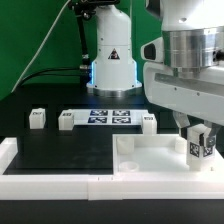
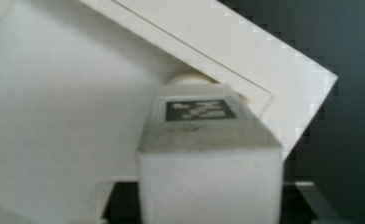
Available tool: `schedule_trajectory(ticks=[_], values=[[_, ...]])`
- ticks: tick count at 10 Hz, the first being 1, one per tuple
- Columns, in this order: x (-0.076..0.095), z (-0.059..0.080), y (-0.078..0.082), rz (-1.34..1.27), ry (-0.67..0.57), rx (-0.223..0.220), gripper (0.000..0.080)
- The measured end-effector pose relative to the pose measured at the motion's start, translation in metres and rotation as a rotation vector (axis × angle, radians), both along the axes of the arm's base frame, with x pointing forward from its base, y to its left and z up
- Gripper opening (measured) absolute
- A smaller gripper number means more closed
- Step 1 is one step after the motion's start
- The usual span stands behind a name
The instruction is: Assemble one leg
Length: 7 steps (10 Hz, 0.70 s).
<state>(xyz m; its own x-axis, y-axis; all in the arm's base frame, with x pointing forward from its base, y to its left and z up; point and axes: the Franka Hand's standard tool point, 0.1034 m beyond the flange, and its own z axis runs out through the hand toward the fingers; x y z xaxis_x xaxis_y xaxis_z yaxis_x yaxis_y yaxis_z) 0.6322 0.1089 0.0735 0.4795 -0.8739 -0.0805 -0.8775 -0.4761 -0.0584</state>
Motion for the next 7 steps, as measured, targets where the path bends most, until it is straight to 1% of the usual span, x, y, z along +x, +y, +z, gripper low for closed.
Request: schedule_trajectory(ticks=[2,3,4,5,6,7], values=[[0.000,0.000,0.000,-0.108,0.011,0.001,0.0291],[0.000,0.000,0.000,-0.076,0.008,0.001,0.0291],[0.000,0.000,0.000,-0.032,0.003,0.001,0.0444],[-0.001,0.000,0.003,0.017,-0.003,0.000,0.0444],[-0.001,0.001,0.008,0.141,-0.016,0.000,0.0598],[-0.001,0.000,0.010,0.244,-0.031,0.000,0.0633]])
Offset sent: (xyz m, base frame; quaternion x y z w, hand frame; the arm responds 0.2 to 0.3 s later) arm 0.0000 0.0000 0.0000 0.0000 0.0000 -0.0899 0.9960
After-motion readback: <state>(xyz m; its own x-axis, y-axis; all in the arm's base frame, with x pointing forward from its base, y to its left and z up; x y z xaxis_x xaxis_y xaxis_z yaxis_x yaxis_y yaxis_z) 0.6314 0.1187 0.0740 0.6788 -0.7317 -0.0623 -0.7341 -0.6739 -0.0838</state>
